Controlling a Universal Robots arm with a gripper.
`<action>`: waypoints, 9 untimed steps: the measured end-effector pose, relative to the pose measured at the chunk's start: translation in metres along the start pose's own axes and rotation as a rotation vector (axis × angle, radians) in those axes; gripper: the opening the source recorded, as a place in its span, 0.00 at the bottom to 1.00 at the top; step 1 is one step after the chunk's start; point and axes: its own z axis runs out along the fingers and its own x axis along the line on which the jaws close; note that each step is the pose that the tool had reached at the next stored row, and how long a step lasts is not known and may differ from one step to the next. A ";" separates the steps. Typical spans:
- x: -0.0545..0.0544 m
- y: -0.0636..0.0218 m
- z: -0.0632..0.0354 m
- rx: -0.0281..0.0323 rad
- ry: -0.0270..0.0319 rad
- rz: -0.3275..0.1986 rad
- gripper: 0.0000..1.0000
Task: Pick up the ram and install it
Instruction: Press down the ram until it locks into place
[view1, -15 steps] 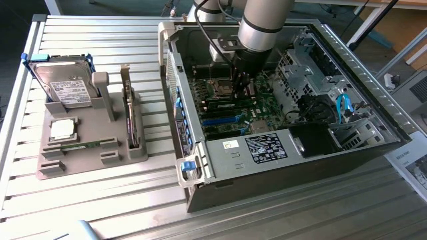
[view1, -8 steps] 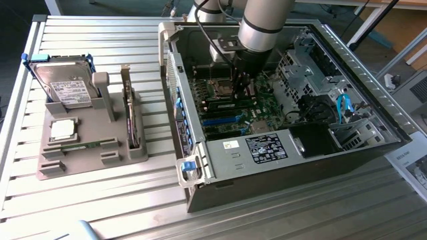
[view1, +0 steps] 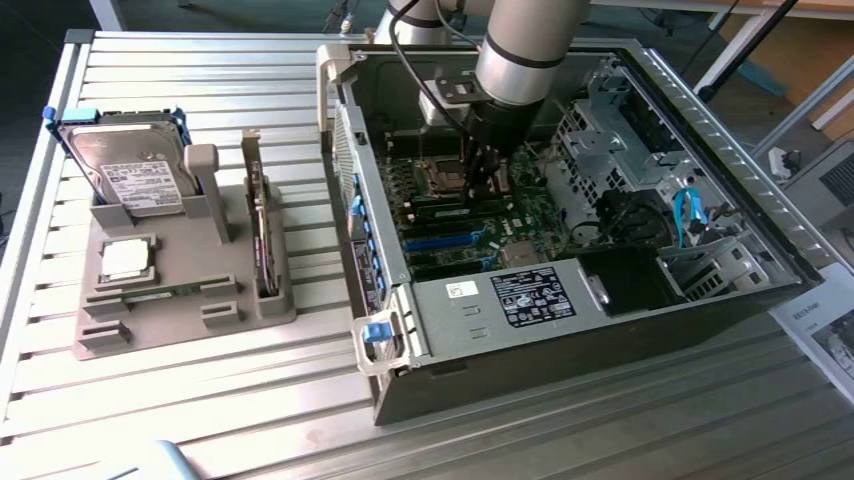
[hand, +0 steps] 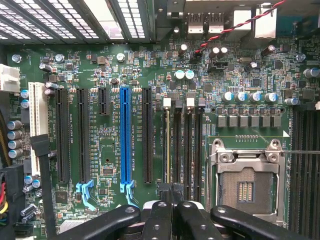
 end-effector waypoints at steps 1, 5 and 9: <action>0.000 0.0000 0.0000 0.0000 0.0000 0.000 0.11; 0.000 0.0000 -0.0001 0.0001 -0.0002 0.000 0.11; 0.000 0.0000 -0.0025 0.0000 -0.0002 0.000 0.11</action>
